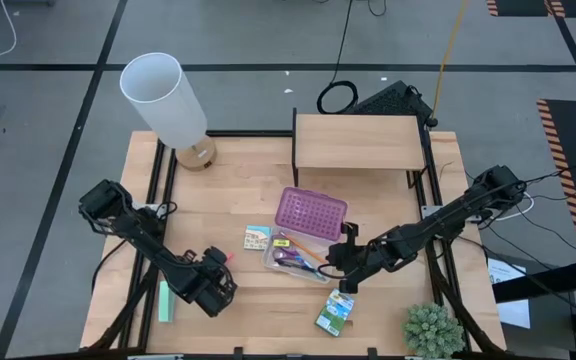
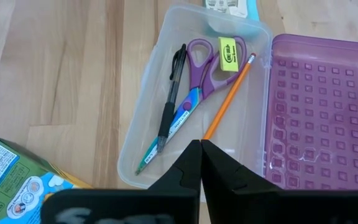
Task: Pack school essentials
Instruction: Put the pink pencil into the purple supply box
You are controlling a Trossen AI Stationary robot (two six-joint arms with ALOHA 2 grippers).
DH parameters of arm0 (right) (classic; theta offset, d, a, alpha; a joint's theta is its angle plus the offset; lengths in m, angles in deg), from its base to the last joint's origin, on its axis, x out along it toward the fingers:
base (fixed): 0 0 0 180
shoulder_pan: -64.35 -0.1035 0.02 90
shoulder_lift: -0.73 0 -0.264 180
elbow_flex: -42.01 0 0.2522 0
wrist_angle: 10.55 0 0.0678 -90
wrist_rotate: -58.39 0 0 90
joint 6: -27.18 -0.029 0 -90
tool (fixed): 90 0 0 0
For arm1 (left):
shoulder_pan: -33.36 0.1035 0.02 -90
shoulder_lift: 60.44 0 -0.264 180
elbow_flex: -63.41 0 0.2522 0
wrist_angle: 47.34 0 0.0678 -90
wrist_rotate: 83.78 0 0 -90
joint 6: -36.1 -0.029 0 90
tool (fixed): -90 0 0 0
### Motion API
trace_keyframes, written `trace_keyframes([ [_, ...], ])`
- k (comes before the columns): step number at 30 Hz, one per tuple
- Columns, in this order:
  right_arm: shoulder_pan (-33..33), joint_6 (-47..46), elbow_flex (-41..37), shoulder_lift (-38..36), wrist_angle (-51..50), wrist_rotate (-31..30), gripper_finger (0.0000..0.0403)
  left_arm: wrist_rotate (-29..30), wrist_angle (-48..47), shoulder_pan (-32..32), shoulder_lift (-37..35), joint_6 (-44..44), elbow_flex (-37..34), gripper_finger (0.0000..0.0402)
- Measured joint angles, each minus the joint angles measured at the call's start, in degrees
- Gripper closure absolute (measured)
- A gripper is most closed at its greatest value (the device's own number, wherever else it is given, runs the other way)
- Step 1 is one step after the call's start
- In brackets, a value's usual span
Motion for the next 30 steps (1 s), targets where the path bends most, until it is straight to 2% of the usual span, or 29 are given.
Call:
trace_keyframes([
  [11, 0.0, 0.3, 0.0, 0.0, 2.4, 0.0, 0.0403, 0.9, 0.7, 0.0, -1.7, -3.3, 0.1, 0.0367],
  [18, 0.0, 3.2, 0.0, 0.0, 9.1, -0.1, 0.0403, 9.8, 2.1, 0.0, -8.7, -7.0, 0.2, 0.0366],
  [25, 0.2, 8.8, -5.5, 0.0, 28.1, -0.1, 0.0403, 20.8, 3.5, 0.0, -16.1, -13.6, 0.2, 0.0366],
  [30, 1.6, 10.9, -10.4, 0.0, 43.4, -0.1, 0.0403, 27.9, 10.6, 0.9, -19.3, -23.4, 0.2, 0.0366],
])
